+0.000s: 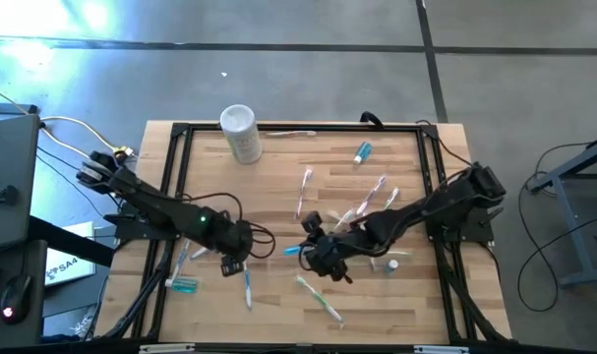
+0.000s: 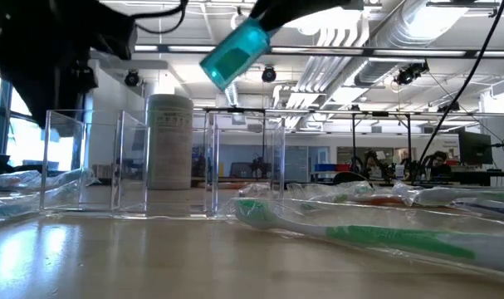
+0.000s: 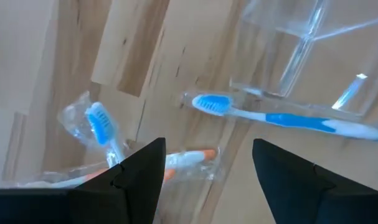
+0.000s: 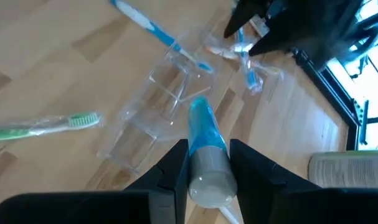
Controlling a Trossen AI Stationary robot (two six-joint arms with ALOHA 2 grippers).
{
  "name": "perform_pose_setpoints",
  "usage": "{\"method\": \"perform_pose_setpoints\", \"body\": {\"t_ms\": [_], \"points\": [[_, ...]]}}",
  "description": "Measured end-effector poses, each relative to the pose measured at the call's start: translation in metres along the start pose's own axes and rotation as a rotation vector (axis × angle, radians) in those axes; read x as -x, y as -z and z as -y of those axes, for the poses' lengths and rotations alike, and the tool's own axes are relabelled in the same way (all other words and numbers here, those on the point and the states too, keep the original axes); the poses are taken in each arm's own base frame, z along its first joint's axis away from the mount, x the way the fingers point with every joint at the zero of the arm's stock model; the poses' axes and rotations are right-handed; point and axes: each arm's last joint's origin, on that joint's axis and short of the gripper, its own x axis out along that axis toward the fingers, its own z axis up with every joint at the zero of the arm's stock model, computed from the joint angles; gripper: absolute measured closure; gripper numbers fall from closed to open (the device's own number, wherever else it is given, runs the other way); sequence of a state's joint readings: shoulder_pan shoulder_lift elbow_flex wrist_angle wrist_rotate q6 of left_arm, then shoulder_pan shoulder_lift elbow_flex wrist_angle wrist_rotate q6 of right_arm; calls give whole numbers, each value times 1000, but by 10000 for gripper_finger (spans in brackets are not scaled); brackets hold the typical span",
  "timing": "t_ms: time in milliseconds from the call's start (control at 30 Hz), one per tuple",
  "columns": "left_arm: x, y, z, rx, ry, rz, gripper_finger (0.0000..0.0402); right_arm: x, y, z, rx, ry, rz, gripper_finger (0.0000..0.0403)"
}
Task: Pick & Place toothbrushing station
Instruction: Put the blue mouthwash into the middle section of the transparent organizer
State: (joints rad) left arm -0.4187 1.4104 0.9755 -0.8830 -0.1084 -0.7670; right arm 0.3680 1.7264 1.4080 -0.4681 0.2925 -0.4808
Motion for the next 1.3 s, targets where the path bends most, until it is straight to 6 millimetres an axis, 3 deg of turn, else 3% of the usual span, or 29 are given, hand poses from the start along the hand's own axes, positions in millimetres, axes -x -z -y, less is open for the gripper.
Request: {"method": "perform_pose_setpoints", "body": {"t_ms": [367, 767, 1000, 1200, 1300], "points": [[-15, -23, 15, -151, 120, 161, 168, -5, 9, 21, -46, -44, 23, 314], [-23, -43, -13, -109, 36, 152, 168, -4, 17, 13, -108, -187, -40, 314], [-22, -51, -27, -139, -12, 161, 168, -7, 23, 20, -174, -273, -14, 314], [-22, -54, -35, -138, -35, 162, 168, -37, 33, 20, -216, -361, -29, 314], [-22, -54, -34, -162, -38, 157, 168, -42, 38, 22, -227, -397, -32, 314]]}}
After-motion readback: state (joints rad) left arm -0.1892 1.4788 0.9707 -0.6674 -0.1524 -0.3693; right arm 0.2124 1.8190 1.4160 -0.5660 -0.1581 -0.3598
